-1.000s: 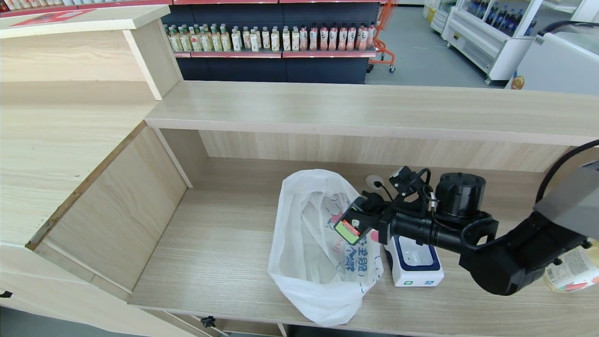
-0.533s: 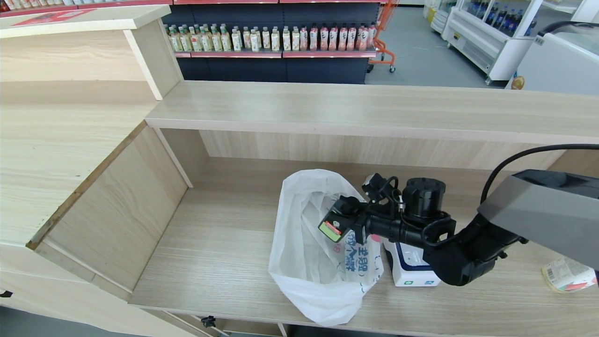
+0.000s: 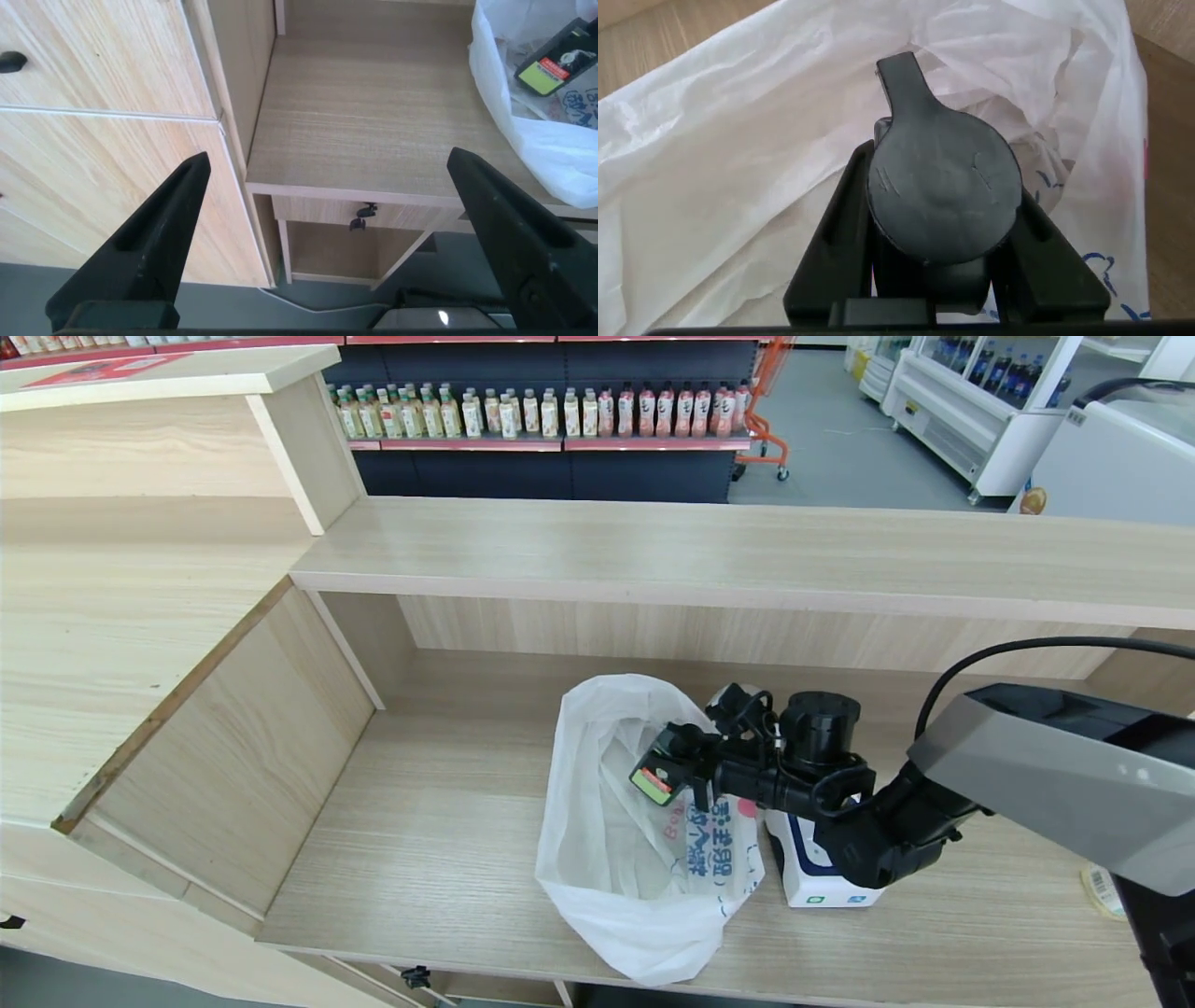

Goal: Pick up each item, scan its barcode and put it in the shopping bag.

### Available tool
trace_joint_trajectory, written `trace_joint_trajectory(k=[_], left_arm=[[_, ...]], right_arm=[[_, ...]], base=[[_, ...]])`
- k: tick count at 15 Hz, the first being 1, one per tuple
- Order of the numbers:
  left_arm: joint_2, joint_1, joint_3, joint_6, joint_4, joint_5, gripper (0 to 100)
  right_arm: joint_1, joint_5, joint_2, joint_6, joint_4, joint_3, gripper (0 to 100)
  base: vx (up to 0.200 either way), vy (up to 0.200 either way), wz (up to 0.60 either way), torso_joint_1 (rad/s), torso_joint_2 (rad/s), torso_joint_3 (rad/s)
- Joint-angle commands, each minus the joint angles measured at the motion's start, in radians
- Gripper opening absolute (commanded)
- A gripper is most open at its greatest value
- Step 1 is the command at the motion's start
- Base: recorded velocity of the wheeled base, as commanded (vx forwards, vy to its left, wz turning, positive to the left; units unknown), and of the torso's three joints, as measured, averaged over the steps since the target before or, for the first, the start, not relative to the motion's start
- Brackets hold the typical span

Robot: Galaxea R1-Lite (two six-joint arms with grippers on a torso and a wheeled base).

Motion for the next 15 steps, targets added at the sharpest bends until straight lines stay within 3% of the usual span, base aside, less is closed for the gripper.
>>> trace_joint_trajectory(k=[1, 2, 5, 9, 13, 15], left_arm=[[0.002, 0.000, 0.000, 0.000, 0.000, 0.000, 100], [0.002, 0.000, 0.000, 0.000, 0.000, 0.000, 100], [0.002, 0.000, 0.000, 0.000, 0.000, 0.000, 100], [0.002, 0.000, 0.000, 0.000, 0.000, 0.000, 100], [0.002, 0.000, 0.000, 0.000, 0.000, 0.000, 100], [0.002, 0.000, 0.000, 0.000, 0.000, 0.000, 100]], right_arm=[[0.001, 0.001, 0.018, 0.001, -0.005, -0.008, 0], [0.001, 0.002, 0.018, 0.003, -0.012, -0.002, 100], [0.001, 0.004, -0.005, 0.017, -0.011, 0.001, 100], [0.001, 0.007, -0.237, 0.086, 0.077, 0.076, 100], [-0.042, 0.007, -0.590, 0.201, 0.249, 0.272, 100], [-0.113, -0.047, -0.883, 0.299, 0.503, 0.390, 100]], base=[[0.000, 0.000, 0.00, 0.000, 0.00, 0.000], [0.000, 0.000, 0.00, 0.000, 0.00, 0.000], [0.000, 0.000, 0.00, 0.000, 0.00, 0.000], [0.000, 0.000, 0.00, 0.000, 0.00, 0.000], [0.000, 0.000, 0.00, 0.000, 0.00, 0.000], [0.000, 0.000, 0.00, 0.000, 0.00, 0.000]])
